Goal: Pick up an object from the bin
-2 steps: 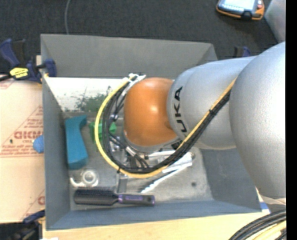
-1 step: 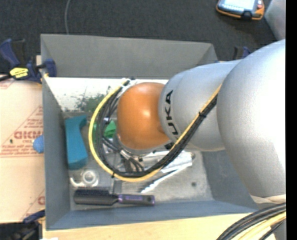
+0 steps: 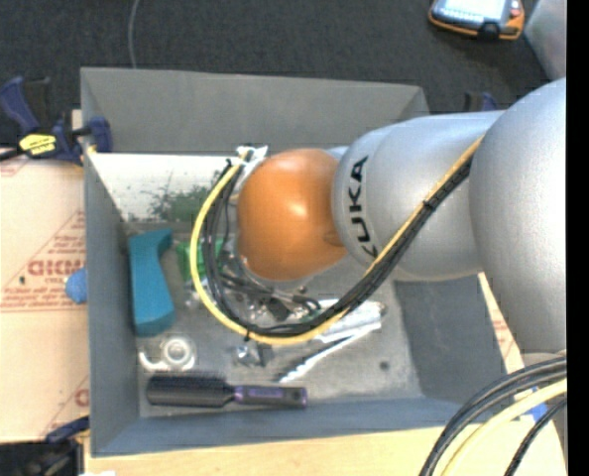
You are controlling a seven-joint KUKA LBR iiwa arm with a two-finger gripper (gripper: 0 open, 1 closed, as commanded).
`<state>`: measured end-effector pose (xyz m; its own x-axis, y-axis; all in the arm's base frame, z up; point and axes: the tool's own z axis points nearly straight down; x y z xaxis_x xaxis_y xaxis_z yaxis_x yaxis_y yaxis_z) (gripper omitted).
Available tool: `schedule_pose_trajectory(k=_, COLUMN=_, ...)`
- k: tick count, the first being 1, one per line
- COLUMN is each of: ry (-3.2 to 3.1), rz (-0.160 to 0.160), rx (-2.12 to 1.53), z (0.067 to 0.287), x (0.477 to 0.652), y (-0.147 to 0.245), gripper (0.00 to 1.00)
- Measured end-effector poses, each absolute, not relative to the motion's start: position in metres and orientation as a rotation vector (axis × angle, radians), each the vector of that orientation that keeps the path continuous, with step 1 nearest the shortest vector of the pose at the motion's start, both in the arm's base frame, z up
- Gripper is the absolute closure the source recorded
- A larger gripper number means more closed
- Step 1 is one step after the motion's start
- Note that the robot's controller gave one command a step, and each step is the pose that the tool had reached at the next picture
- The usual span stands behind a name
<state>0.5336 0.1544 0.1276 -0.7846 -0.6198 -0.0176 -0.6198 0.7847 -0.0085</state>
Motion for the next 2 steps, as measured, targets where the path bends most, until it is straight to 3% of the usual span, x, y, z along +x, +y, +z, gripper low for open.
schedule_pose_trajectory(k=1, ry=3.127, rz=0.001, rx=-0.242, z=0.107, x=0.484, y=0.119, gripper=0.0)
schedule_pose_trajectory(k=2, ry=2.849, rz=-0.006, rx=-1.257, z=0.127, x=0.574, y=0.036, gripper=1.0)
